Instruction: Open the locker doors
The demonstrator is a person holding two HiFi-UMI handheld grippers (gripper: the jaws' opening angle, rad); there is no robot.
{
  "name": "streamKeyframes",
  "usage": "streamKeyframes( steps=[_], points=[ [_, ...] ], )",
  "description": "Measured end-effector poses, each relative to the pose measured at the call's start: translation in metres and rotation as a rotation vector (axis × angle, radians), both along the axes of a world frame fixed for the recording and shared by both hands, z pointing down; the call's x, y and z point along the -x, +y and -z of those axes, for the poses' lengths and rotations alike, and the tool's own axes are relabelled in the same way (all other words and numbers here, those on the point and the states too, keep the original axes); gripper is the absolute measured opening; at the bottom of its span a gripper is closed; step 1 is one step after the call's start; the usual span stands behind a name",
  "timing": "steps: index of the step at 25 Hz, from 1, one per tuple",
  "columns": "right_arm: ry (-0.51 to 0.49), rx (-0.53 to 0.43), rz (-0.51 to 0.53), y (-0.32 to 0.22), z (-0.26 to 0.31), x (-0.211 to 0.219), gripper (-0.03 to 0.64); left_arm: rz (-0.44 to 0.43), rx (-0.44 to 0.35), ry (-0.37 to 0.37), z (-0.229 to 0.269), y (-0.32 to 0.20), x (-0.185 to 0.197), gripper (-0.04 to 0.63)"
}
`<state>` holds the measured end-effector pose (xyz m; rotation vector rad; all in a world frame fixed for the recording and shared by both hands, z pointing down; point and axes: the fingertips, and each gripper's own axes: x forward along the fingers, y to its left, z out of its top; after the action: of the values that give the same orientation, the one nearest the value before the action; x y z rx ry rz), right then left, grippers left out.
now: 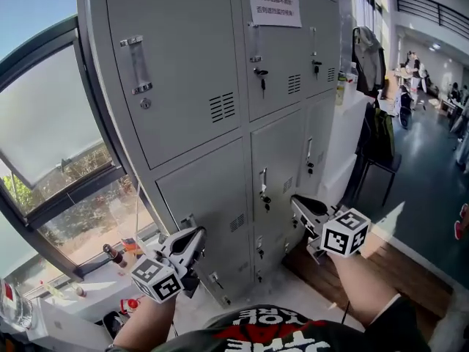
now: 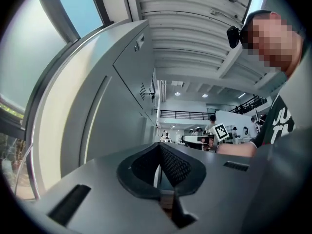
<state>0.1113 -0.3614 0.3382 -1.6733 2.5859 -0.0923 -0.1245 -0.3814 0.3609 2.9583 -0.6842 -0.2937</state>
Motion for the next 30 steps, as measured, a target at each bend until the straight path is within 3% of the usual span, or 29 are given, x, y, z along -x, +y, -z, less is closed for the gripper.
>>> streamKeyframes(
  steps=[8,15,24,30],
  points=[
    [0.023,-0.041,0.173,-0.054,0.063,-0.038,0.032,0.162,-0.058,0.016,0.062,-0.017,-0.059,0.000],
    [0.073,-0.176,0.252,-0.078,0.148,-0.034,0.032,0.201,-0.153,0.015,0.141,-0.021,-0.091,0.000],
    [0.080,-0.300,0.228,-0.108,0.248,-0.018,0.032,0.208,-0.269,0.008,0.222,-0.032,-0.091,0.000],
    [0.092,-0.324,0.213,-0.133,0.288,-0.007,0.034,0.188,-0.255,0.043,0.266,-0.048,-0.095,0.000]
  ],
)
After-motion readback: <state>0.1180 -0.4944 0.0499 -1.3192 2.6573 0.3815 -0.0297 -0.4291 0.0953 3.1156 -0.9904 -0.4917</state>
